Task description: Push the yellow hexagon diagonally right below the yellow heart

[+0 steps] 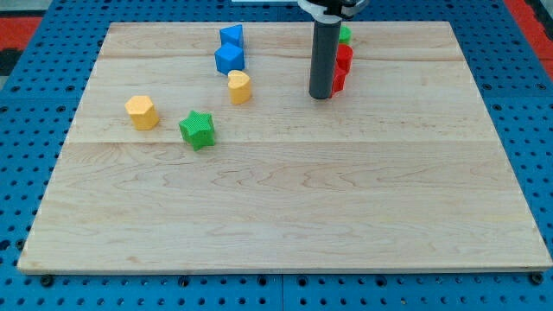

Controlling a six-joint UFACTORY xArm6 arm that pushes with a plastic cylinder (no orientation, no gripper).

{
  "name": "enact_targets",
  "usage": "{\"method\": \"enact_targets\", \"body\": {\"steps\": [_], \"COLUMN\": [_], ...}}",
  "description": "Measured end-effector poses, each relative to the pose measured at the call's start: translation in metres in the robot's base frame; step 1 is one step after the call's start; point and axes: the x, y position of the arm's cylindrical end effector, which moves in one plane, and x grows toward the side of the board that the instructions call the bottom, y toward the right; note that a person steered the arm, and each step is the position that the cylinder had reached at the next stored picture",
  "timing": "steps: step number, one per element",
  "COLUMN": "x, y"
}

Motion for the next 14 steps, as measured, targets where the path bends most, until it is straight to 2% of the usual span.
{"method": "enact_targets", "body": {"steps": [1,2,5,9,10,11,14], "x": [0.001,0.012,0.012,-0.001,0.008,0.028,0.025], "y": [-0.012,-0.059,-0.116,-0.119,-0.119,-0.143,-0.236]}}
